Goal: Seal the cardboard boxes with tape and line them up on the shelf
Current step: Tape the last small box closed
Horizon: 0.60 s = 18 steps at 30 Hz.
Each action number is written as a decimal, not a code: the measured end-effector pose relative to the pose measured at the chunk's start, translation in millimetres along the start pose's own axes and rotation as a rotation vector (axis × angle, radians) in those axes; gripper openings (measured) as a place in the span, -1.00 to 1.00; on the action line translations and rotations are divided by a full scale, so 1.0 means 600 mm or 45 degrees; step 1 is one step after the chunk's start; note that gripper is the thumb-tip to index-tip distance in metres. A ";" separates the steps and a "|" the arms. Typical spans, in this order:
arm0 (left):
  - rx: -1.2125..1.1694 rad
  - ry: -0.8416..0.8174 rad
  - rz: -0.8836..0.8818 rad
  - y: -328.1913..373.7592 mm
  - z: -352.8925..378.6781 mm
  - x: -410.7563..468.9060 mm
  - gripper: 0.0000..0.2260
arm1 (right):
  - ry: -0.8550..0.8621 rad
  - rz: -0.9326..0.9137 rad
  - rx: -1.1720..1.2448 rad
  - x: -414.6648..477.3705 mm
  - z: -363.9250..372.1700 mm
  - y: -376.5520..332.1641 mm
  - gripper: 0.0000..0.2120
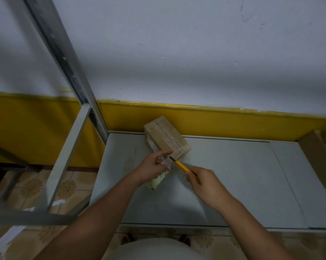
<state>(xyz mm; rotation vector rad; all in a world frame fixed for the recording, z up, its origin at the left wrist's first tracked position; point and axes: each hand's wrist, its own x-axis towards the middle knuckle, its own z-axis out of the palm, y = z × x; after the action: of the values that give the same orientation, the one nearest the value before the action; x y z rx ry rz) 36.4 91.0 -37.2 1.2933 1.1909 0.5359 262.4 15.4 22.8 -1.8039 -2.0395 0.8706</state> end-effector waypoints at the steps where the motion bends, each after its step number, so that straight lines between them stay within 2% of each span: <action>1: -0.001 0.003 -0.006 -0.003 0.000 0.002 -0.49 | -0.036 0.018 -0.034 0.012 0.003 -0.011 -0.71; 6: 0.032 0.036 -0.032 -0.007 -0.001 0.009 -0.49 | -0.138 0.138 -0.225 0.051 0.009 -0.028 -0.69; 14: 0.229 0.070 -0.011 0.025 -0.004 -0.007 -0.50 | -0.350 0.191 -0.443 0.085 -0.020 -0.079 -0.71; 18: 0.284 0.050 -0.017 0.032 -0.005 -0.006 -0.50 | -0.475 0.250 -0.556 0.102 -0.026 -0.112 -0.80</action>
<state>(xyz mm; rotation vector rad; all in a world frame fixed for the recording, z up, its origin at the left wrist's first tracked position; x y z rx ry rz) 37.8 94.3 -17.6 1.4677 1.3194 0.4294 206.8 76.3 64.5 -2.2402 -2.4687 0.9266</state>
